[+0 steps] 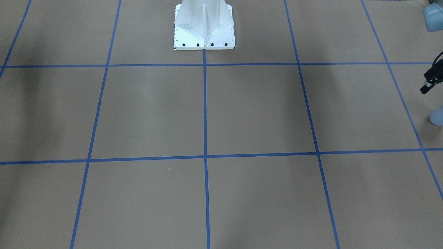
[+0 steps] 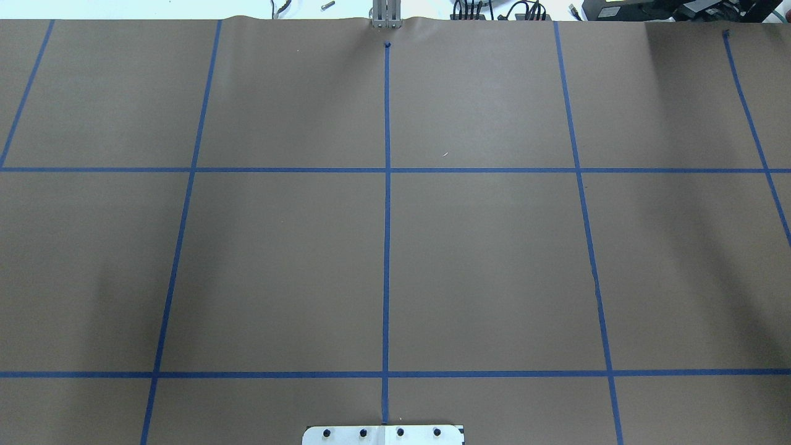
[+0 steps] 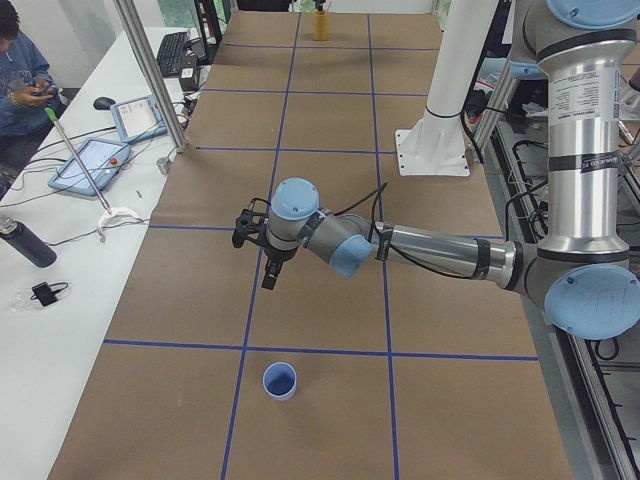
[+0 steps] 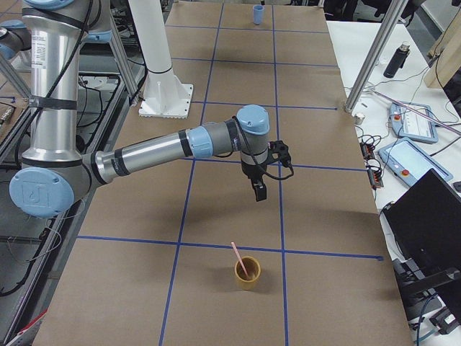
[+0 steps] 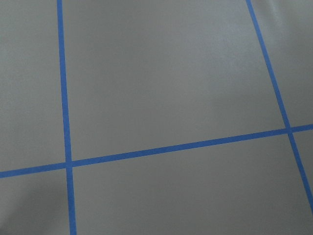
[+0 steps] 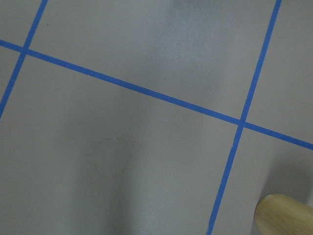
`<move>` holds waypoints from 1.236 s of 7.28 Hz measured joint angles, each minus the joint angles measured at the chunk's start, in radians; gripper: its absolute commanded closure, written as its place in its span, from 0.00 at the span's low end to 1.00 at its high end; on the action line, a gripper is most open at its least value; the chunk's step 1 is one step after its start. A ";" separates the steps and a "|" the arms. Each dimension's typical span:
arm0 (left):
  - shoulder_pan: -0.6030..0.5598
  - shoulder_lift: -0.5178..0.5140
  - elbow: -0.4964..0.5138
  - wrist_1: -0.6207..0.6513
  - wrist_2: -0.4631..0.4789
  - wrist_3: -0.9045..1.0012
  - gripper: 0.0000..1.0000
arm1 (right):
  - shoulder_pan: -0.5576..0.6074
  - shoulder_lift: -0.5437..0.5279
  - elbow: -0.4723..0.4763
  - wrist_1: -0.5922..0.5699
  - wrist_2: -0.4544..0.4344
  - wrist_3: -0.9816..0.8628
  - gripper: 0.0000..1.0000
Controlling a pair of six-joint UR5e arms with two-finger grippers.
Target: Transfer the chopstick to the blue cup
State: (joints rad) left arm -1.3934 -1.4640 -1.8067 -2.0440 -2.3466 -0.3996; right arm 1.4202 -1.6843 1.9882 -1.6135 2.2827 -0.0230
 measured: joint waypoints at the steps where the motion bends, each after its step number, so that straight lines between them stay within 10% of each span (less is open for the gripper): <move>1: 0.000 0.029 0.002 -0.024 0.003 -0.002 0.02 | 0.000 -0.008 0.003 0.001 0.002 0.000 0.00; 9: 0.006 0.087 0.094 -0.286 -0.003 -0.124 0.02 | -0.002 -0.008 -0.037 0.001 0.085 0.012 0.00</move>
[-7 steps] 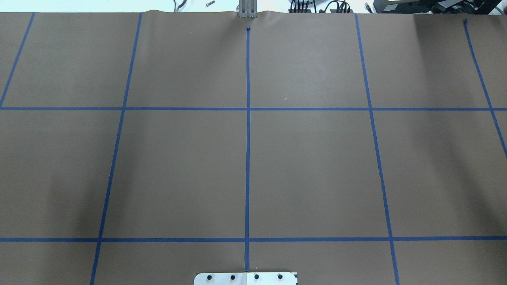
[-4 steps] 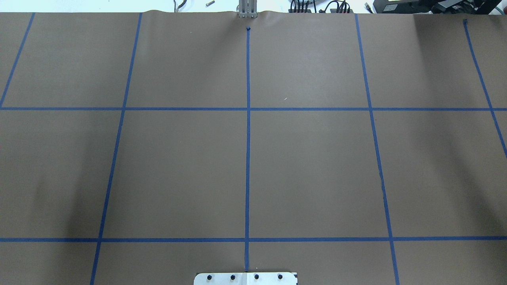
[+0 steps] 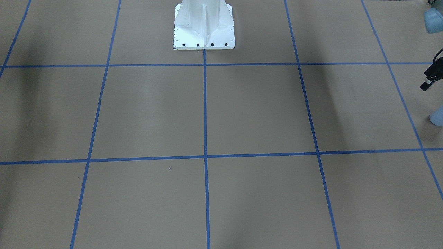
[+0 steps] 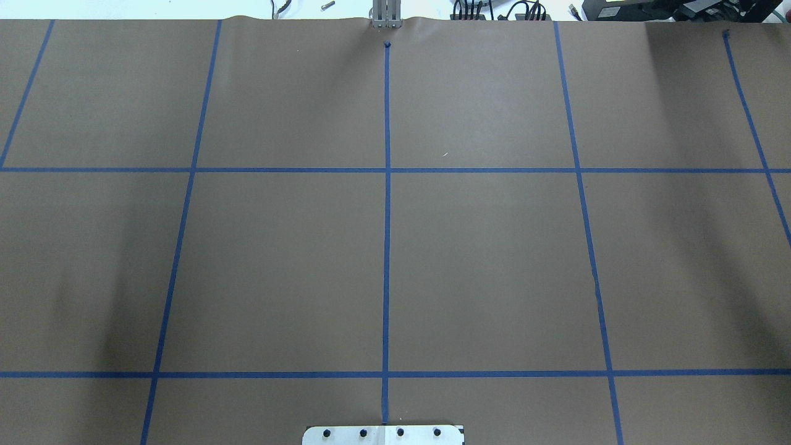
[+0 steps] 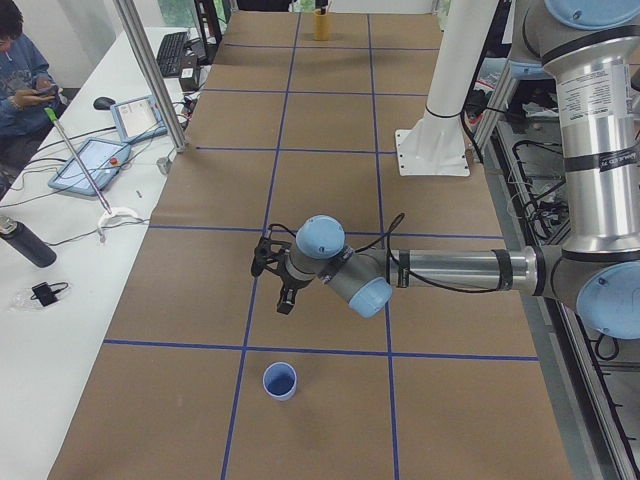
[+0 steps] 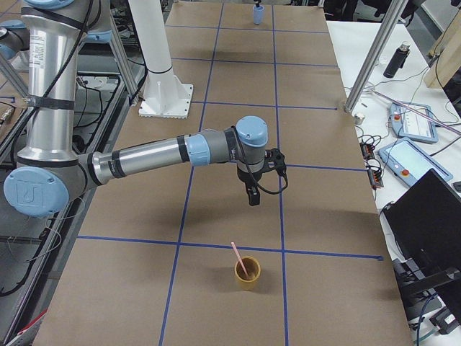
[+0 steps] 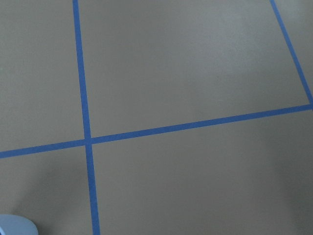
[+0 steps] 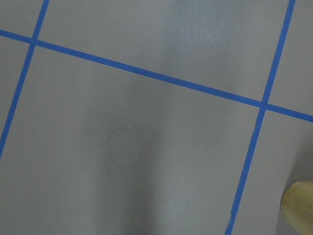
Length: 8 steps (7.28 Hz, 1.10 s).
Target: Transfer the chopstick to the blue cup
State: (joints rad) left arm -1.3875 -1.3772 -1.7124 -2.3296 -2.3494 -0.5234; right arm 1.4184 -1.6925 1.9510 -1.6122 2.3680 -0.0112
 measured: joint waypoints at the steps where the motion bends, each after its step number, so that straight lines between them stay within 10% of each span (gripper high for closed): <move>1: 0.004 -0.018 0.003 0.002 -0.001 -0.009 0.02 | 0.000 0.002 0.000 0.000 0.012 0.000 0.00; 8: -0.051 -0.057 0.191 0.015 0.013 0.272 0.02 | -0.003 0.010 -0.014 0.001 0.132 -0.002 0.00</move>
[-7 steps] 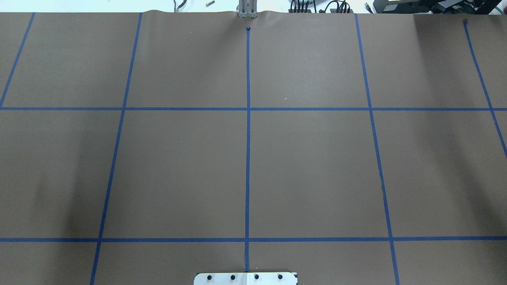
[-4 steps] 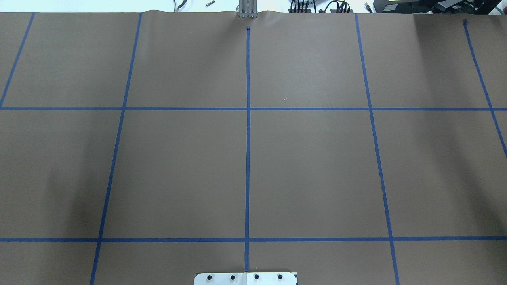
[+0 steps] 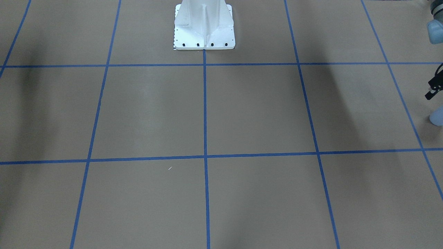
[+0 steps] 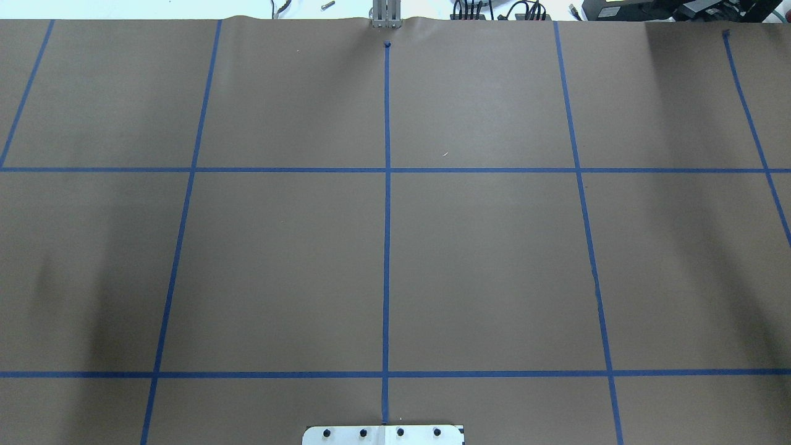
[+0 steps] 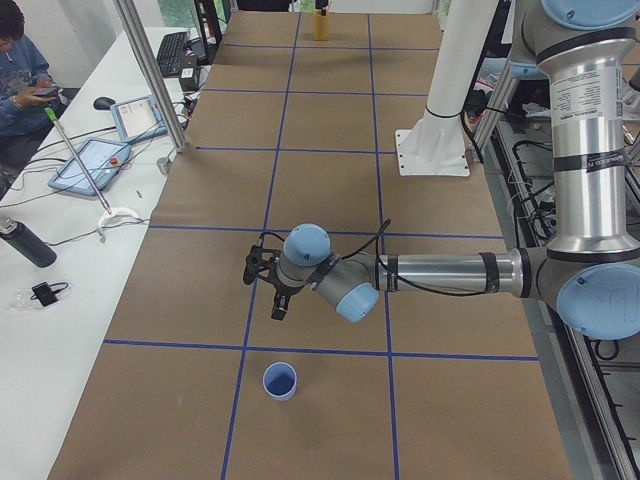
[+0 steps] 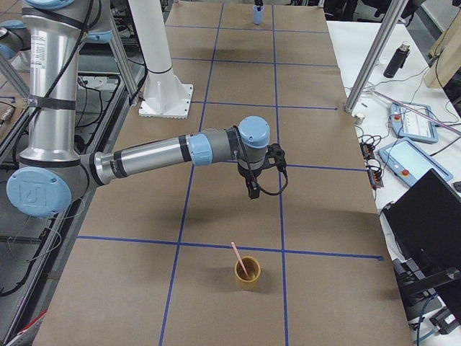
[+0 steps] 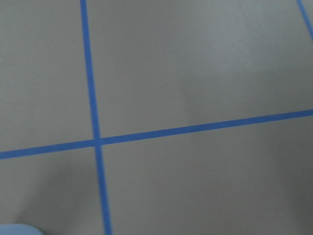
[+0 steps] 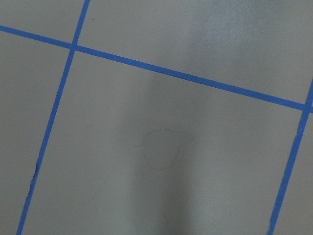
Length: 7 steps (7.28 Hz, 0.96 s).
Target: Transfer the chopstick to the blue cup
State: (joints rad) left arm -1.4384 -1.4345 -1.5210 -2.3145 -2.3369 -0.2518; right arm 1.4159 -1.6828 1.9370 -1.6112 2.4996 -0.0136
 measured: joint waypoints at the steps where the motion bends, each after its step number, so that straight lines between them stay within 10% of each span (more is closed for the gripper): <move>1: -0.059 -0.023 0.081 0.004 0.016 0.121 0.02 | 0.000 0.000 -0.001 0.001 0.013 0.001 0.00; 7: -0.157 -0.059 0.284 -0.003 0.044 0.256 0.02 | 0.000 0.007 0.004 0.002 0.022 0.002 0.00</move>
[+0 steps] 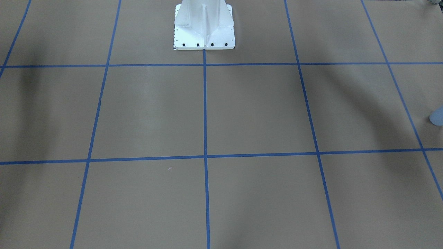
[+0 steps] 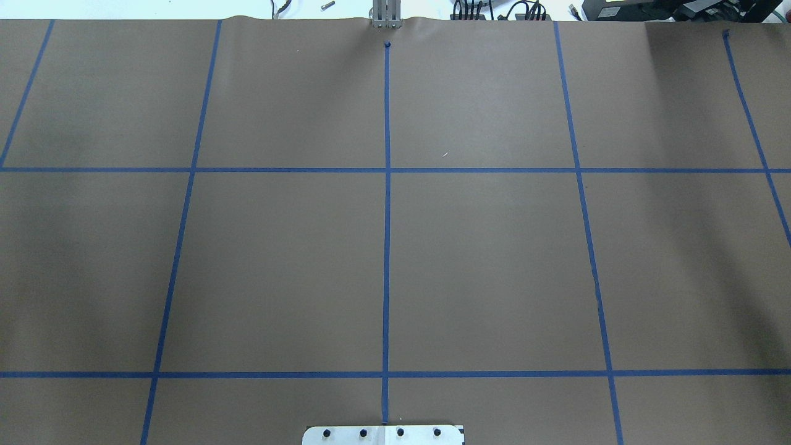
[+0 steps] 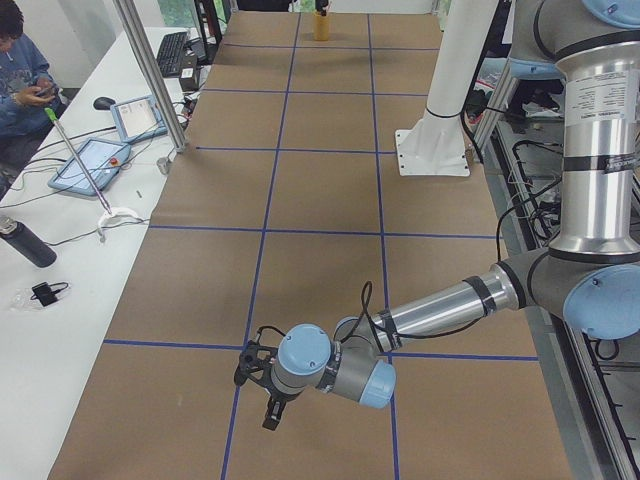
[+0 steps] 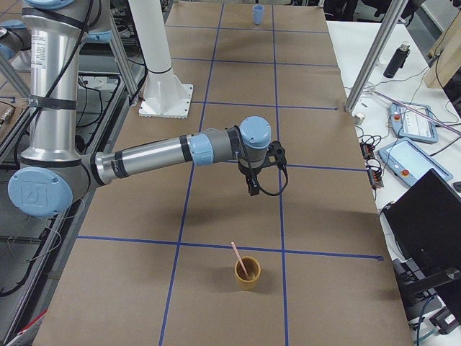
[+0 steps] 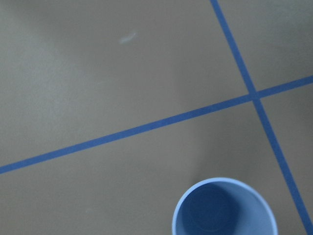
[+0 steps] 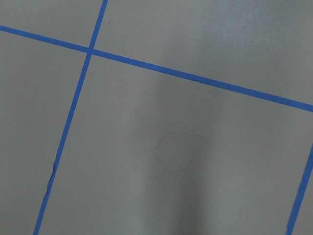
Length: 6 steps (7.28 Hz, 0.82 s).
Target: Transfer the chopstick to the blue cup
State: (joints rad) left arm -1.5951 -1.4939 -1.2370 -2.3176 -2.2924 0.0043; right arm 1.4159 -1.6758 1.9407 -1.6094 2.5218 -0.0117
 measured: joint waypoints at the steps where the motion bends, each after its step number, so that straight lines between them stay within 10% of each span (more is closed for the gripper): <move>1: 0.001 -0.002 0.005 0.000 0.000 -0.006 0.02 | -0.001 0.000 -0.002 0.000 0.000 0.000 0.00; 6: 0.011 -0.035 0.046 0.002 0.000 -0.078 0.02 | 0.000 -0.001 -0.004 0.000 0.000 0.000 0.00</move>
State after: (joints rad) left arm -1.5840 -1.5290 -1.1907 -2.3158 -2.2921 -0.0736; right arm 1.4159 -1.6766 1.9371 -1.6098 2.5218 -0.0120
